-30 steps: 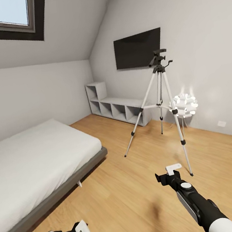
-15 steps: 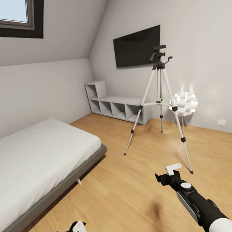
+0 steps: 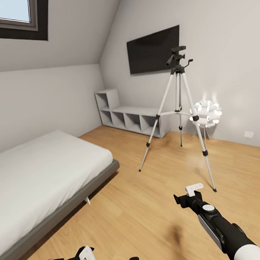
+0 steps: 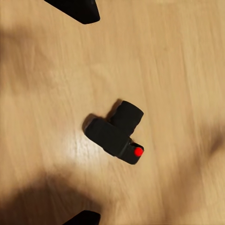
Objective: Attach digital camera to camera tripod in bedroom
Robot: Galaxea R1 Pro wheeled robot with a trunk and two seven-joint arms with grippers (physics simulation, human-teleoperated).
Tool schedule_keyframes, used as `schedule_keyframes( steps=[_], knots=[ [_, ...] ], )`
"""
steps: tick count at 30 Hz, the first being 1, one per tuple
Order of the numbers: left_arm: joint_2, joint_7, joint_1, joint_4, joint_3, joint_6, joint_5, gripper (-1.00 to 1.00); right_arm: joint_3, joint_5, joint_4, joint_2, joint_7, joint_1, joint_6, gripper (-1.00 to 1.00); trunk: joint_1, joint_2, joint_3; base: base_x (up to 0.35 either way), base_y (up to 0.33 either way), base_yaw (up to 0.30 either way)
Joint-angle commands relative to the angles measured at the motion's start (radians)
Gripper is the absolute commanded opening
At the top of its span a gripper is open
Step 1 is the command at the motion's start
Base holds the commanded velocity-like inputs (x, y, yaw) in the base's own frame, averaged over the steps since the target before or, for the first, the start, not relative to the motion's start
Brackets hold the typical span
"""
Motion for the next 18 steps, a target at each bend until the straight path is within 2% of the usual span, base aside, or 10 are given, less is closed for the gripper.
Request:
schedule_keyframes(
  steps=[1, 18],
  knots=[
    [0.000, -0.002, -0.001, -0.002, -0.001, 0.004, -0.003, 1.00, 0.002, 0.000, -0.002, -0.001, 0.001, 0.000, 0.006, 1.00, 0.004, -0.008, -0.004, 0.000, 0.000, 0.000],
    [-0.007, -0.003, -0.001, 0.001, -0.006, 0.003, -0.003, 1.00, 0.002, 0.000, -0.002, 0.006, 0.001, -0.001, 0.006, 1.00, 0.069, -0.127, -0.057, 0.000, 0.000, 0.000]
  ],
)
